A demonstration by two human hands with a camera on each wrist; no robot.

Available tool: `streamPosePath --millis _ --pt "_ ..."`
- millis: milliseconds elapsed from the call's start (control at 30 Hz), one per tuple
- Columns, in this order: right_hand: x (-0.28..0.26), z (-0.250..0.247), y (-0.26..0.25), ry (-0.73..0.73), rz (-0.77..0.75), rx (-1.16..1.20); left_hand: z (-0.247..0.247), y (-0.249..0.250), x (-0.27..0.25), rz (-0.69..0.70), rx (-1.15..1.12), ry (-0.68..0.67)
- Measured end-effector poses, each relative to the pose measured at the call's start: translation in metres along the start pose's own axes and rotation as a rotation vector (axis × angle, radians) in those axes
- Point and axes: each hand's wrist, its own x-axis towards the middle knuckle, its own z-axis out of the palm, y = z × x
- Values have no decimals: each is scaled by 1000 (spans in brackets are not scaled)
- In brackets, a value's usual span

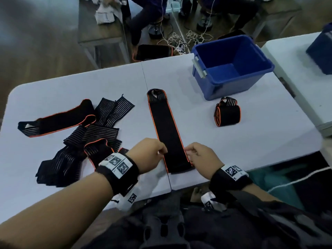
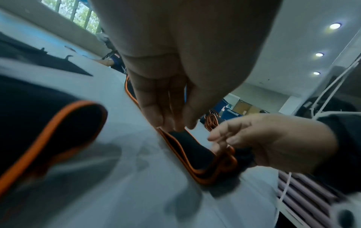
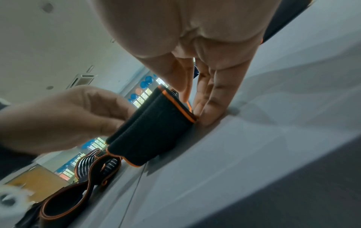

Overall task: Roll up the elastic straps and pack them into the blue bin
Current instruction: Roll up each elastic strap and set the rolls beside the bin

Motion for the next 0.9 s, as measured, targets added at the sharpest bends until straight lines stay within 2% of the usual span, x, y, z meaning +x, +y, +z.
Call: streamPosePath --millis 100,200,300,433,600,800,900 --pt "1 0 1 -11 -25 77 30 2 -22 -89 -92 -8" --pt "0 2 5 -45 -63 83 58 -1 -37 -171 -194 98" --pt "-1 2 10 -71 -95 25 69 1 -47 -177 -254 204" --pt "-4 -2 12 -86 -121 -96 67 13 -54 -195 -293 264" --pt "-5 -1 6 -71 -217 -312 61 17 -44 -305 -288 245" --pt "1 3 -1 -88 -70 -197 58 24 -32 -459 -359 190" --pt "1 3 -7 -76 -5 -183 53 27 -25 -516 -316 142"
